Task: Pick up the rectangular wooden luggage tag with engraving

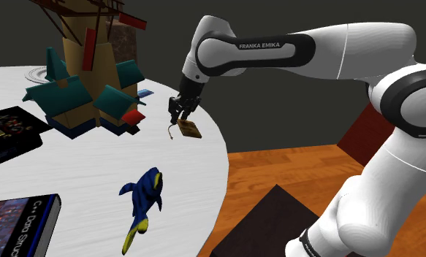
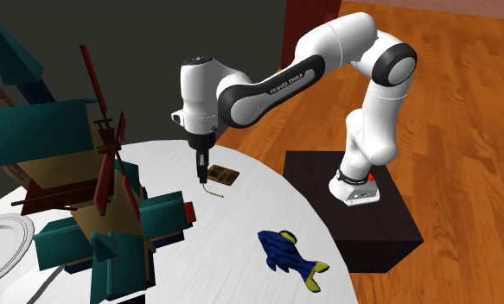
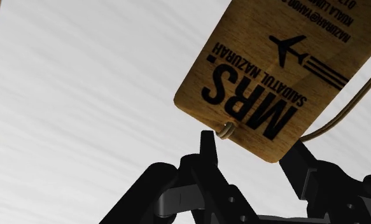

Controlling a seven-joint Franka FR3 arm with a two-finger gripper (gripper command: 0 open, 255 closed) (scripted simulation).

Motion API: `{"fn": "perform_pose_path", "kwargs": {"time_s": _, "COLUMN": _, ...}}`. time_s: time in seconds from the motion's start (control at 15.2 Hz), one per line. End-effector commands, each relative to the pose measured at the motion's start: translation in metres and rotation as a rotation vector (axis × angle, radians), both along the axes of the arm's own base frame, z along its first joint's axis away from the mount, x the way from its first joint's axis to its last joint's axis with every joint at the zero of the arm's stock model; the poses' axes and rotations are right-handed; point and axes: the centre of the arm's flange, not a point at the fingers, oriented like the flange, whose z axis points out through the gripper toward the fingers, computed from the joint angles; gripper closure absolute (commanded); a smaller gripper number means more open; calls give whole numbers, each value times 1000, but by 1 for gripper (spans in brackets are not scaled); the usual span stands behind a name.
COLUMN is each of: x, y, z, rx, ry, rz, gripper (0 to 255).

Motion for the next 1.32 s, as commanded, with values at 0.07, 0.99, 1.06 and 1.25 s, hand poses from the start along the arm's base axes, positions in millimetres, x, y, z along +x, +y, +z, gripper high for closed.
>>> {"fn": "perform_pose_path", "kwargs": {"time_s": 0.07, "x": 0, "y": 0, "z": 0, "rx": 0, "ry": 0, "rz": 0, "gripper": 255}}
{"fn": "perform_pose_path", "kwargs": {"time_s": 0.99, "x": 0, "y": 0, "z": 47, "rx": 0, "ry": 0, "rz": 0, "gripper": 255}}
{"fn": "perform_pose_path", "kwargs": {"time_s": 1.06, "x": 0, "y": 0, "z": 52, "rx": 0, "ry": 0, "rz": 0, "gripper": 255}}
{"fn": "perform_pose_path", "kwargs": {"time_s": 1.25, "x": 0, "y": 0, "z": 68, "rx": 0, "ry": 0, "rz": 0, "gripper": 255}}
